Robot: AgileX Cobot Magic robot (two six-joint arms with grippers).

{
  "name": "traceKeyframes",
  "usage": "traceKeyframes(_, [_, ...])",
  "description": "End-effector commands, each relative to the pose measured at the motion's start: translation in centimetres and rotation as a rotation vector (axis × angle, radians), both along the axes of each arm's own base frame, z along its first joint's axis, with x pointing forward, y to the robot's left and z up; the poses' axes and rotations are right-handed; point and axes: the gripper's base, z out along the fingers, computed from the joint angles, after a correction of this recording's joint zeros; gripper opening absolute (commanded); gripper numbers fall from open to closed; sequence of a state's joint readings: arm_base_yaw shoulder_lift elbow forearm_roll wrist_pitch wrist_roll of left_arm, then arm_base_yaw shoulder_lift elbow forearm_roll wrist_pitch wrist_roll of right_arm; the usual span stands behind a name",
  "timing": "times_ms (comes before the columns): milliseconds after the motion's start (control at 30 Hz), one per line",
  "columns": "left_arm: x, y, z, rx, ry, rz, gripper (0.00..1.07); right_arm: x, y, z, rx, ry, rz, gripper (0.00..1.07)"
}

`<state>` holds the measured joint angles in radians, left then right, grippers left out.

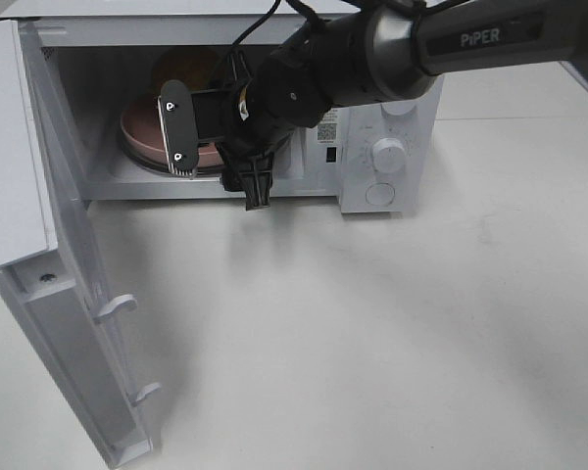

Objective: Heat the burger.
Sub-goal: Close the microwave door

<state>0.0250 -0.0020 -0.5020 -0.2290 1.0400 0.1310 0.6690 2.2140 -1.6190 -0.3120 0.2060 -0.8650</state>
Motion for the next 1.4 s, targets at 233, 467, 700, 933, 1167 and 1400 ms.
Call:
traceKeyframes(233, [0.1, 0.0, 0.0, -0.002, 0.001, 0.002, 1.00, -2.1, -1.6, 1.6, 0.019, -0.010, 0.008, 0.74])
traceKeyframes(467, [0.1, 0.0, 0.0, -0.002, 0.001, 0.002, 1.00, -4.1, -3.1, 2.2, 0.027, 0.006, 0.004, 0.74])
traceKeyframes(700, [0.1, 0.0, 0.0, -0.002, 0.001, 0.002, 1.00, -5.6, -4.2, 2.8, 0.067, 0.033, -0.037, 0.74])
traceKeyframes(933, [0.1, 0.0, 0.0, -0.002, 0.001, 0.002, 1.00, -7.8, -5.9, 3.9, 0.103, 0.062, -0.085, 0.74])
traceKeyframes(1167, [0.1, 0.0, 0.0, -0.002, 0.001, 0.002, 1.00, -10.0, -7.6, 5.3, 0.167, 0.093, -0.155, 0.74])
traceKeyframes(1400, [0.1, 0.0, 0.0, -0.002, 0.001, 0.002, 1.00, -12.0, -9.3, 6.1, 0.233, 0.137, -0.241, 0.74])
